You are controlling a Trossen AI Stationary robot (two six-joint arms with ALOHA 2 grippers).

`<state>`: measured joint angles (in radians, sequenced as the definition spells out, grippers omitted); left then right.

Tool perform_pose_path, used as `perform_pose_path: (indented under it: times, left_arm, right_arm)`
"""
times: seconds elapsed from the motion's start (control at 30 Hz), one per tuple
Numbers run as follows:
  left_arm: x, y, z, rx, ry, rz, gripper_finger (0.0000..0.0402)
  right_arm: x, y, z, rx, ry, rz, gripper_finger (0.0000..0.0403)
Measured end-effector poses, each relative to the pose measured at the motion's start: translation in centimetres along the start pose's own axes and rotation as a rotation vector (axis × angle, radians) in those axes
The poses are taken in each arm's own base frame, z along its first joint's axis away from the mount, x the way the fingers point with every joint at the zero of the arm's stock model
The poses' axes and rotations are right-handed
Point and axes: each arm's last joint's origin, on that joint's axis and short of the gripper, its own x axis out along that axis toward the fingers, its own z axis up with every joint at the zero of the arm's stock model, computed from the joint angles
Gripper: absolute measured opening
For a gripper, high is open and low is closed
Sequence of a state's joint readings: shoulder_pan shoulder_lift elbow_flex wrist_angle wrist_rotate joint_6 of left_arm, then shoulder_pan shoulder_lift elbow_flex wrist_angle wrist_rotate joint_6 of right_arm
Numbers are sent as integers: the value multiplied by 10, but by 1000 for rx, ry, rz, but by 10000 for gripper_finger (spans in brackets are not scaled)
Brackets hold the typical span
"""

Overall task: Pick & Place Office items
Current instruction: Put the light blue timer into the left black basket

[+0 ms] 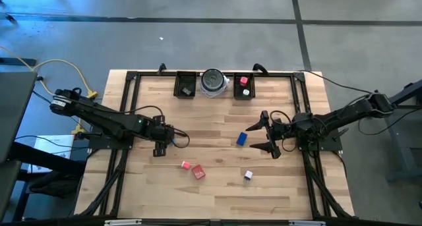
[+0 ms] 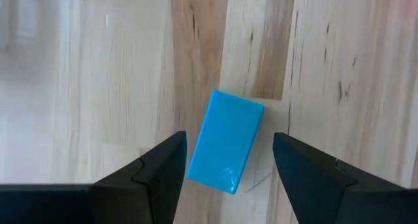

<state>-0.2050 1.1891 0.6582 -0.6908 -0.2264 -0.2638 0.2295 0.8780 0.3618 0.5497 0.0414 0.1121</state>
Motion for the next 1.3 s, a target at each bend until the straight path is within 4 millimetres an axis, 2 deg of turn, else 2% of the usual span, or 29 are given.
perform_pose_path:
  times: [0.63, 1.3]
  left_arm:
    - [29, -4, 0, 27, 145, 1, 220]
    - [33, 6, 2, 10, 174, -37, 214]
  right_arm:
    - [0, 0, -2, 0, 19, 21, 294]
    - [0, 1, -2, 15, 28, 41, 294]
